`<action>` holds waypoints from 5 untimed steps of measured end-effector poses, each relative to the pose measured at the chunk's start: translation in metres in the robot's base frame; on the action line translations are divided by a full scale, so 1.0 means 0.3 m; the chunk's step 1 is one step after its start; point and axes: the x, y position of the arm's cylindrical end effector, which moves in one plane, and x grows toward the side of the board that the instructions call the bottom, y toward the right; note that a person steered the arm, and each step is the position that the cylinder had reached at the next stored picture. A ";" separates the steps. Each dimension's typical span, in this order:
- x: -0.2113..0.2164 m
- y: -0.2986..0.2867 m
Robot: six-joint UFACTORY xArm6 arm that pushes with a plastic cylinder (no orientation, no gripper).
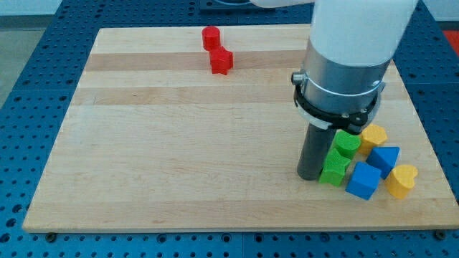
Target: Move the red star above the green circle
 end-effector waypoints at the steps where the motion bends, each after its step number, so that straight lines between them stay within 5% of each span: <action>1: -0.002 0.000; 5: -0.319 -0.563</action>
